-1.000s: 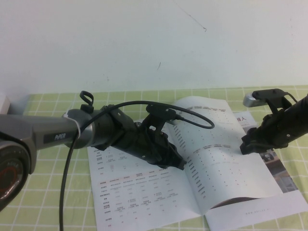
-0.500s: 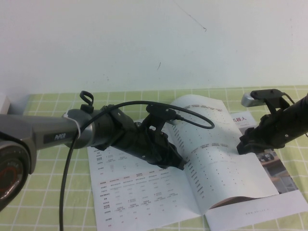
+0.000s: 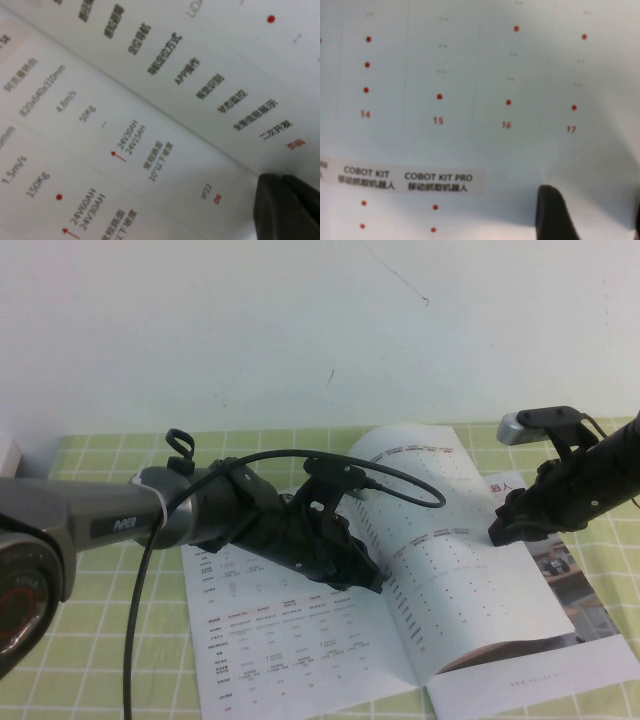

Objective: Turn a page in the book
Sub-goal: Open the closed book

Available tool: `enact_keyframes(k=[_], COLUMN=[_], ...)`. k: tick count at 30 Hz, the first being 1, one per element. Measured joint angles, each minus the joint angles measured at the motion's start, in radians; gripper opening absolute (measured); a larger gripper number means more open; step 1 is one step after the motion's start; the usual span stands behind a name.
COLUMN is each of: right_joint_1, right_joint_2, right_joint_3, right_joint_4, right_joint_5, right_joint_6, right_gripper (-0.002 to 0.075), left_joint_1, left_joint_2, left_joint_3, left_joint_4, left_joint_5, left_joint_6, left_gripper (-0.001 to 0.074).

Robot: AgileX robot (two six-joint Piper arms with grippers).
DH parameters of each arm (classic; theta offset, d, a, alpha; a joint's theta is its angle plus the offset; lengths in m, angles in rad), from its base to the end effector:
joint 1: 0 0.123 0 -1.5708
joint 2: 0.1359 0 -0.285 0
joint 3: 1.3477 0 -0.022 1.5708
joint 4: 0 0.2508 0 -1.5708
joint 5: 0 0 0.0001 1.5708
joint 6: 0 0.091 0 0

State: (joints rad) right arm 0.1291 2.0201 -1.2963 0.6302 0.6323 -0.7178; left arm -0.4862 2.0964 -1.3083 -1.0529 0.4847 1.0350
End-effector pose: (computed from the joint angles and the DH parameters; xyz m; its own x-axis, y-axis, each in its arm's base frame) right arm 0.3978 0.0837 0.1506 -0.8506 -0.2852 -0.4418 -0.4196 0.8745 0.2433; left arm 0.3619 -0.2330 0.1350 -0.6987 0.4068 -0.5885 0.6595 0.6850 -0.3095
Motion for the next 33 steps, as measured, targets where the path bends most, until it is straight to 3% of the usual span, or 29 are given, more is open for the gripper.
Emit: enact_keyframes(k=[23, 33], right_joint_1=[0.004, -0.024], right_joint_2=[0.0, 0.0], right_joint_3=[0.0, -0.001], right_joint_4=[-0.002, -0.078], right_joint_5=[0.036, 0.054], right_joint_6=[-0.004, -0.004], right_gripper=[0.0335, 0.0335], left_joint_1=[0.0, 0.0], left_joint_2=[0.0, 0.0], left_joint_3=[0.0, 0.0], left_joint_4=[0.0, 0.0], left_joint_5=[0.0, 0.0], left_joint_6=[-0.001, -0.001], left_gripper=[-0.0004, -0.0004])
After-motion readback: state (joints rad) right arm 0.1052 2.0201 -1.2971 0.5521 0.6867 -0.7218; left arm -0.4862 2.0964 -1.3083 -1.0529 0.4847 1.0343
